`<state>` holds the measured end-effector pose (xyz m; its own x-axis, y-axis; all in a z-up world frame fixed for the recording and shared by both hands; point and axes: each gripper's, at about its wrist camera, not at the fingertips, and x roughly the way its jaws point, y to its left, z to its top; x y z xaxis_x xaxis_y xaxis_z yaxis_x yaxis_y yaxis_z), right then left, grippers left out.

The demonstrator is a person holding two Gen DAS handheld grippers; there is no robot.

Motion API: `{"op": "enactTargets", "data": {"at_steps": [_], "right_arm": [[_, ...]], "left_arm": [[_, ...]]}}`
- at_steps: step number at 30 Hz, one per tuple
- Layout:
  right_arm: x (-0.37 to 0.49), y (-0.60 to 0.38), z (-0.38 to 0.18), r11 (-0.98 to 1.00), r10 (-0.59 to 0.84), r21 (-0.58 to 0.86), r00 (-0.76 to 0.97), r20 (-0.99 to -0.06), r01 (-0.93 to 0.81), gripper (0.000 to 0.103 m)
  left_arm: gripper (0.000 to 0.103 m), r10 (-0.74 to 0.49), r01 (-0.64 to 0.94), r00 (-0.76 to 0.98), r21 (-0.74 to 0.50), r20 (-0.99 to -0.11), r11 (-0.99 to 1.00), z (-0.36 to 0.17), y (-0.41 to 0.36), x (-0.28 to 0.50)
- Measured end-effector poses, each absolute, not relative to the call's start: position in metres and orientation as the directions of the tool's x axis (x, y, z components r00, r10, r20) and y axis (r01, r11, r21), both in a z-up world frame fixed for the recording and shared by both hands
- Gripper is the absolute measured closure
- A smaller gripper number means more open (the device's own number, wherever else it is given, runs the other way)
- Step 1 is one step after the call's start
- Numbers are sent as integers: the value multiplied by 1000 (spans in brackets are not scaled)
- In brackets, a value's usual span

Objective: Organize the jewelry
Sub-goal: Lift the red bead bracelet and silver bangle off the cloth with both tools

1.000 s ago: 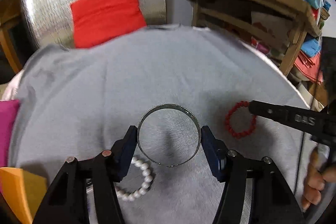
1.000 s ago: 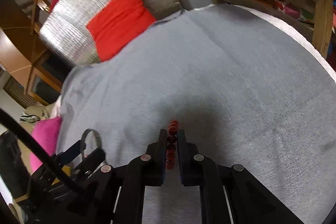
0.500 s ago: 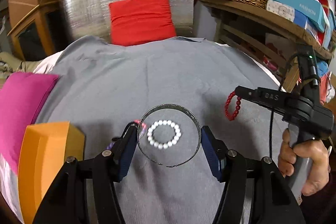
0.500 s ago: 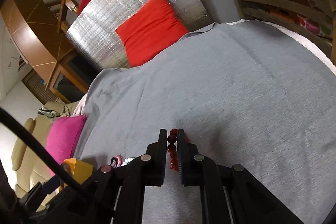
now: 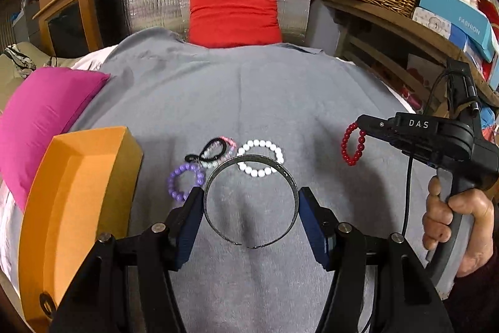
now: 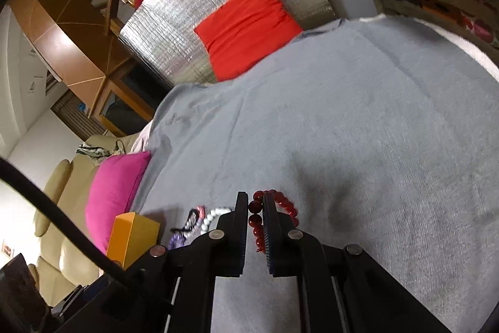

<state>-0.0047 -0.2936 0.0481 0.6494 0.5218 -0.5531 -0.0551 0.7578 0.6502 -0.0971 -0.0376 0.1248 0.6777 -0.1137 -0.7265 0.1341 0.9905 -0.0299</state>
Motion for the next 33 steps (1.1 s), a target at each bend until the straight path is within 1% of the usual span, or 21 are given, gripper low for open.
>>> {"op": "enactTargets", "data": {"at_steps": [2, 6, 9, 10, 11, 15, 16, 17, 19, 22, 24, 25, 29, 33], "right_arm": [[-4, -298, 40, 754, 533, 655, 620, -576, -40, 93], [2, -307, 15, 797, 488, 603, 538, -687, 47, 93], [6, -315, -4, 801, 469, 586, 480, -741, 121, 93], [8, -317, -8, 800, 466, 584, 469, -750, 139, 92], [9, -319, -12, 792, 473, 590, 454, -755, 157, 89], [10, -322, -18, 770, 491, 609, 432, -757, 192, 87], [10, -321, -18, 775, 485, 602, 429, -762, 192, 79], [10, -319, -18, 777, 486, 601, 428, -762, 187, 73], [10, -316, -16, 782, 481, 597, 437, -760, 177, 71], [10, -308, -14, 814, 445, 559, 451, -774, 156, 72], [10, -300, -12, 848, 411, 515, 460, -787, 124, 89], [11, -297, -11, 858, 402, 502, 461, -791, 113, 93], [10, -291, -1, 860, 404, 504, 494, -770, 82, 93], [8, -285, 15, 848, 423, 529, 541, -727, 47, 93]], "left_arm": [[40, -116, 135, 671, -33, -732, 990, 121, -40, -98], [40, -117, 136, 666, -34, -737, 990, 119, -44, -98], [40, -118, 135, 668, -36, -735, 990, 120, -45, -97], [40, -116, 133, 669, -35, -734, 990, 121, -45, -97], [40, -115, 133, 671, -34, -733, 991, 121, -46, -98], [40, -116, 135, 668, -33, -735, 990, 121, -46, -97], [40, -115, 133, 668, -33, -736, 991, 121, -45, -97], [40, -114, 132, 668, -34, -736, 991, 121, -45, -97], [40, -113, 127, 668, -37, -736, 991, 122, -44, -97], [40, -108, 120, 668, -37, -736, 992, 123, -40, -98], [40, -108, 116, 670, -40, -734, 992, 124, -37, -99], [40, -109, 115, 670, -42, -734, 992, 125, -36, -99], [40, -106, 104, 676, -48, -729, 993, 128, -29, -101], [40, -105, 88, 685, -60, -721, 994, 134, -18, -104]]}}
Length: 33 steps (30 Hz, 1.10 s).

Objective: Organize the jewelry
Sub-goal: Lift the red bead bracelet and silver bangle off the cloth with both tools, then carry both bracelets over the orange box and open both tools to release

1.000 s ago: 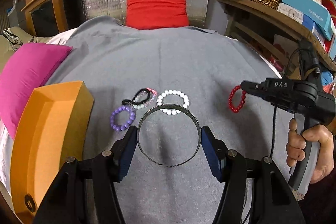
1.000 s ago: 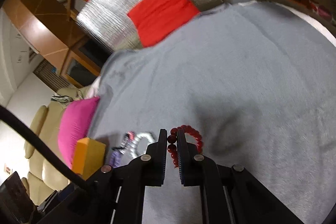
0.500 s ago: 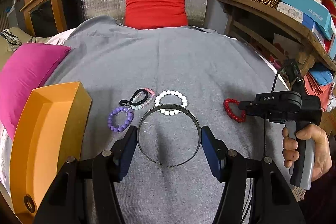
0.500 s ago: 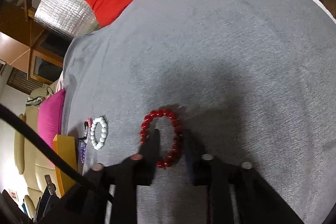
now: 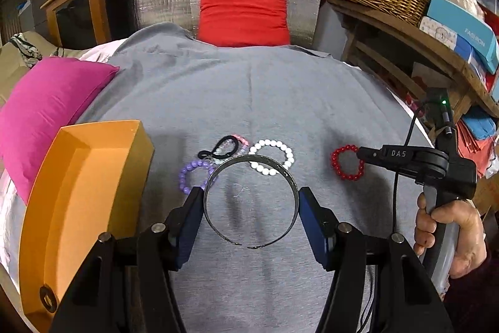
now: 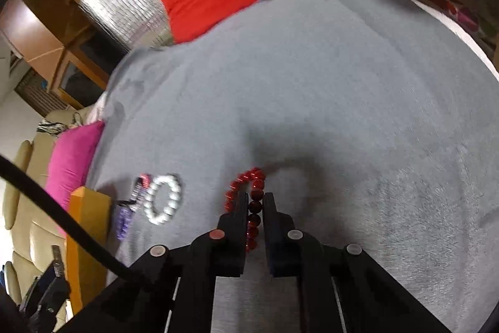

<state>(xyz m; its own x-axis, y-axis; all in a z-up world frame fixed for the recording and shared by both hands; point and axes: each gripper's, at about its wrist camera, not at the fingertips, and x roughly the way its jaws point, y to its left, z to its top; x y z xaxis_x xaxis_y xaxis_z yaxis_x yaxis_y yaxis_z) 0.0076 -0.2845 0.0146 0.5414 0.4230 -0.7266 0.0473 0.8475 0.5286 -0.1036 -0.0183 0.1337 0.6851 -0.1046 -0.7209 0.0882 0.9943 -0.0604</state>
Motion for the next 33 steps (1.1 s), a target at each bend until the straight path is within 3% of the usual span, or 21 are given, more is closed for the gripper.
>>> {"op": "enactTargets", "data": {"at_steps": [13, 19, 24, 27, 33], "right_arm": [[3, -213, 68, 765, 558, 628, 638, -531, -146, 93], [-13, -156, 97, 702, 660, 631, 635, -402, -330, 93], [-39, -101, 118, 603, 776, 619, 553, -305, -504, 93], [-54, -72, 123, 538, 832, 613, 479, -279, -578, 93], [-76, -15, 124, 469, 883, 590, 349, -313, -657, 93]], "left_arm": [[40, -82, 19, 748, -103, -658, 995, 172, 42, -123], [40, -2, -80, 761, -98, -649, 992, 178, 98, -134], [40, 85, -191, 716, -78, -693, 978, 157, 151, -136], [40, 123, -251, 672, -68, -730, 966, 138, 176, -135], [40, 150, -329, 596, -70, -789, 942, 104, 212, -136]]}}
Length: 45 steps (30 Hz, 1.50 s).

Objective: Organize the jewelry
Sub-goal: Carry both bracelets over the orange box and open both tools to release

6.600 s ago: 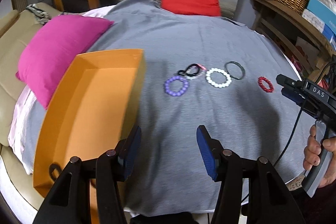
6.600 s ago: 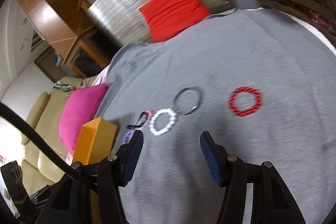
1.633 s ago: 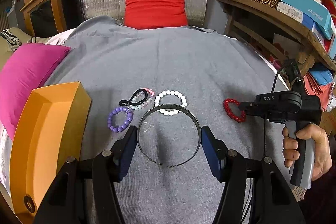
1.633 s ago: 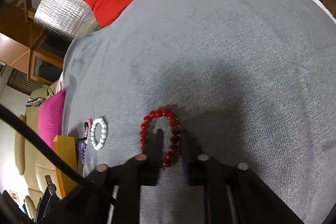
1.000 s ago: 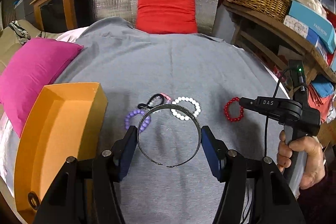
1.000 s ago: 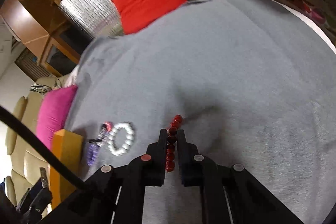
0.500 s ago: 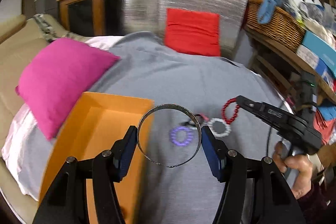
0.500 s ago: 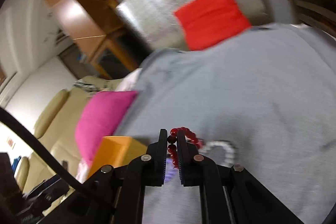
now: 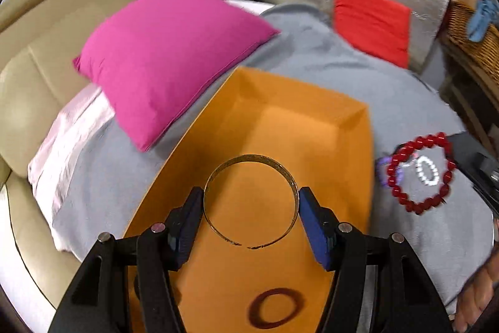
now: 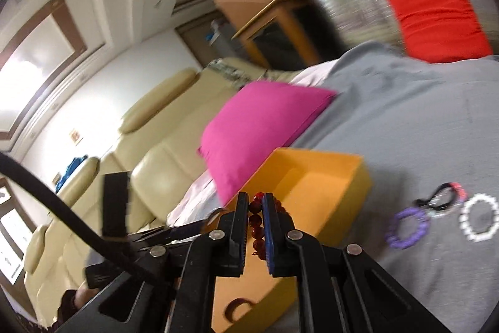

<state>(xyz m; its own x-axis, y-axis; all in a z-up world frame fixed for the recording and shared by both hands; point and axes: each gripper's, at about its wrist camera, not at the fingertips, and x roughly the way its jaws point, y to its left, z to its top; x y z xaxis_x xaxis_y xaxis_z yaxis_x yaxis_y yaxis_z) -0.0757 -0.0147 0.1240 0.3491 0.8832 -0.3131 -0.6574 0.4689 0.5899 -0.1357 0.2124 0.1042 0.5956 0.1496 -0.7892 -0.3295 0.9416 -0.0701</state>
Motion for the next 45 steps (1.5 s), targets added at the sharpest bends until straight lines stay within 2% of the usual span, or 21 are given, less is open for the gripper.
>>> {"op": "enactTargets", "data": {"at_steps": [8, 20, 45], "right_arm": [[-82, 29, 100, 412, 906, 593, 240, -349, -691, 93], [-63, 75, 59, 493, 851, 591, 213, -480, -639, 93], [-45, 58, 54, 565, 812, 604, 253, -525, -562, 90]], "left_arm": [[40, 151, -360, 540, -65, -828, 931, 83, 227, -137], [40, 167, -381, 463, -25, -871, 924, 61, 233, -117], [40, 165, -382, 411, -5, -896, 924, 41, 234, -95]]}}
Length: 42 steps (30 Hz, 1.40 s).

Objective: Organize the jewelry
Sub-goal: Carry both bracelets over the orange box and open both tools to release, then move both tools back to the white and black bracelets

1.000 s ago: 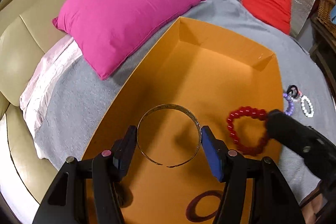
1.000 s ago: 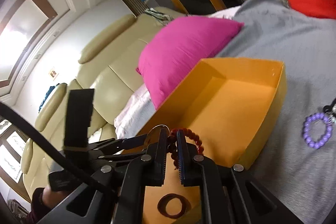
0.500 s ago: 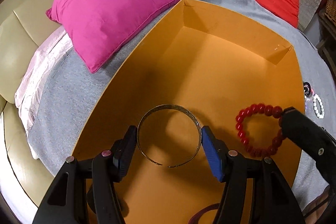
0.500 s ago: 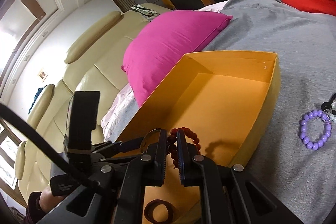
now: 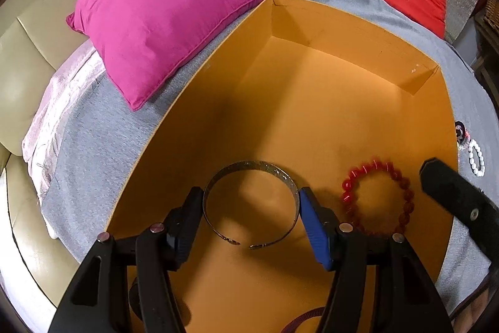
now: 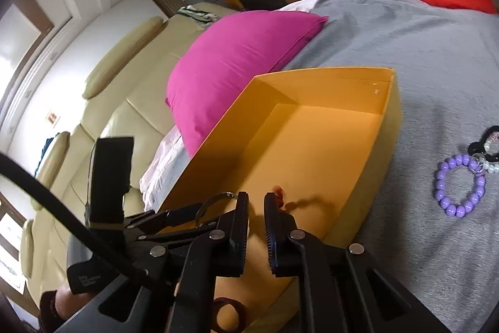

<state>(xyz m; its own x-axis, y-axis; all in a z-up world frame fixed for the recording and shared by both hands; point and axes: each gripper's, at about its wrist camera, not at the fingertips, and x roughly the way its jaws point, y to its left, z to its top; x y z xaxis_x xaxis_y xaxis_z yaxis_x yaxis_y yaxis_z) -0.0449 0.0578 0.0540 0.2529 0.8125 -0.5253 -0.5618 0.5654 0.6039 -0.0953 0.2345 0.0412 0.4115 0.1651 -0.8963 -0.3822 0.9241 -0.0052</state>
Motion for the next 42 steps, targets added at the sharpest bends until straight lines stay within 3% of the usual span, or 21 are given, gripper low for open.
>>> {"op": "enactTargets", "data": {"at_steps": [15, 19, 24, 42], "right_arm": [[-24, -7, 78, 590, 806, 660, 377, -456, -465, 90], [-14, -28, 77, 605, 791, 683, 402, -461, -409, 79], [-9, -55, 79, 613, 779, 695, 435, -452, -376, 79], [-4, -125, 79, 638, 738, 716, 494, -460, -284, 79]], "left_arm": [[39, 258, -327, 551, 79, -793, 942, 106, 188, -110], [36, 271, -294, 596, 108, -756, 950, 123, 161, -111], [36, 269, -240, 638, 145, -722, 960, 135, 127, -110], [35, 233, -128, 661, 199, -713, 972, 142, 49, -105]]}}
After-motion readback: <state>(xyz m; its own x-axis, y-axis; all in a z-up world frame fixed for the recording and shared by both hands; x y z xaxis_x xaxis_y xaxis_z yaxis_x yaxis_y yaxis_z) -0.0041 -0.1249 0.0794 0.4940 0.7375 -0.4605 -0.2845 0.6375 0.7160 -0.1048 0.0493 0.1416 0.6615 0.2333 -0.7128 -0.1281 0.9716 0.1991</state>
